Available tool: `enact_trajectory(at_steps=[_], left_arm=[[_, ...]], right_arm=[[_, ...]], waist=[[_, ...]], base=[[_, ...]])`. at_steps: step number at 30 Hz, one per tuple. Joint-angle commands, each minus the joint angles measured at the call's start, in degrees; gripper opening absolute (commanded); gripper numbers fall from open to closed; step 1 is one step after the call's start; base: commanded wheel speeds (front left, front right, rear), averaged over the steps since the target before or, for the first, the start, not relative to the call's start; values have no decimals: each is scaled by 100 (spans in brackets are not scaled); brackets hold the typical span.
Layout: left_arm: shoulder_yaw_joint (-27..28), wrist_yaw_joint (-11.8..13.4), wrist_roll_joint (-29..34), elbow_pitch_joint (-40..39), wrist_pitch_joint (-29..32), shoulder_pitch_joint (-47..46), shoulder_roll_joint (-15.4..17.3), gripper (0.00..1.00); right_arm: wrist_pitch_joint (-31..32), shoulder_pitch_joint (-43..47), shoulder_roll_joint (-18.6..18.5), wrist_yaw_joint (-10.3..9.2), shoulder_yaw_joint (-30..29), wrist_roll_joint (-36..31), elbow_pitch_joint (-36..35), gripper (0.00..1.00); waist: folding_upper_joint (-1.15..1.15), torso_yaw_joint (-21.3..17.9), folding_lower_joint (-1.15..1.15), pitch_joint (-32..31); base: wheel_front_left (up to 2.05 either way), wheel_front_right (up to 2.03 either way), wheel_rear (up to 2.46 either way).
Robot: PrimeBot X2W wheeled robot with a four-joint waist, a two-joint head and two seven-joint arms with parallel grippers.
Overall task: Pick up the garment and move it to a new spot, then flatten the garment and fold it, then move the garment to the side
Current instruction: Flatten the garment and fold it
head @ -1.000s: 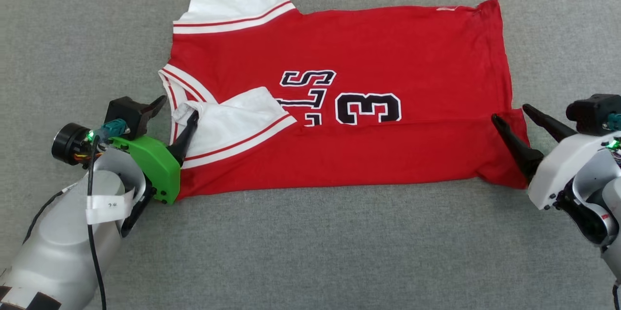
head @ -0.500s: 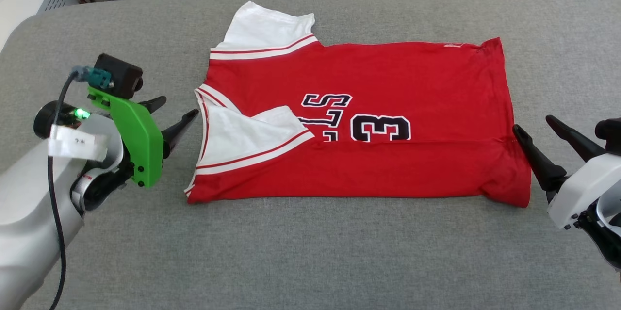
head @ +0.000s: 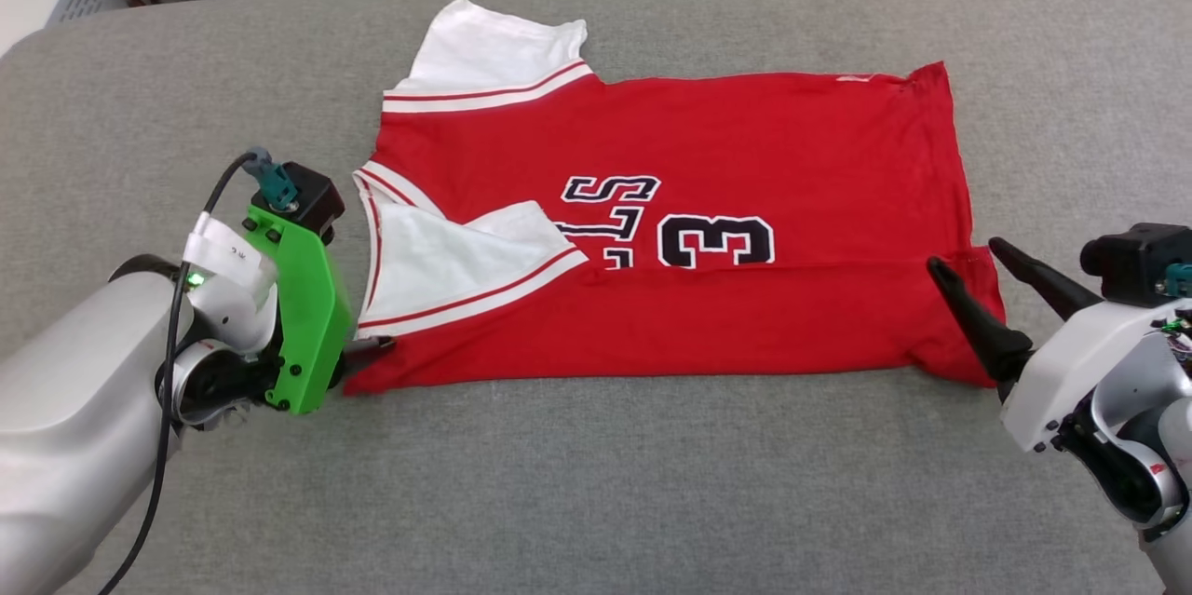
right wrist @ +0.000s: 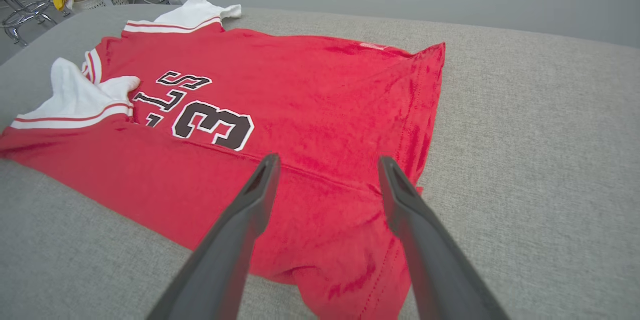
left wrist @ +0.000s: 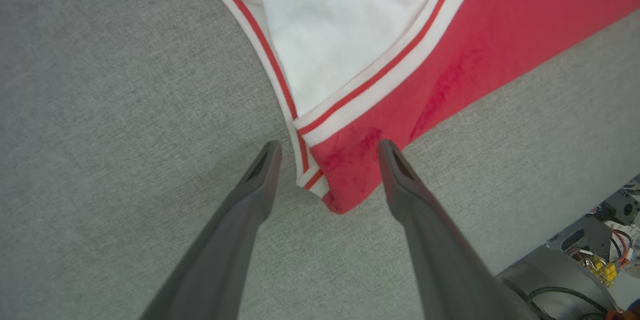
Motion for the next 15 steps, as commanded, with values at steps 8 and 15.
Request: enact_trajectory(at_steps=[8, 15], left_arm=[[-265, 6, -91, 578, -32, 375, -206, 100], [-543, -15, 33, 919, -282, 559, -362, 29]], right_arm=[[-55, -218, 154, -2, 217, 2, 123, 100], [-110, -369, 77, -2, 324, 46, 241, 100]], waist=[[0, -251, 0, 289], [0, -304, 0, 307]], base=[[0, 0, 0], [0, 0, 0]])
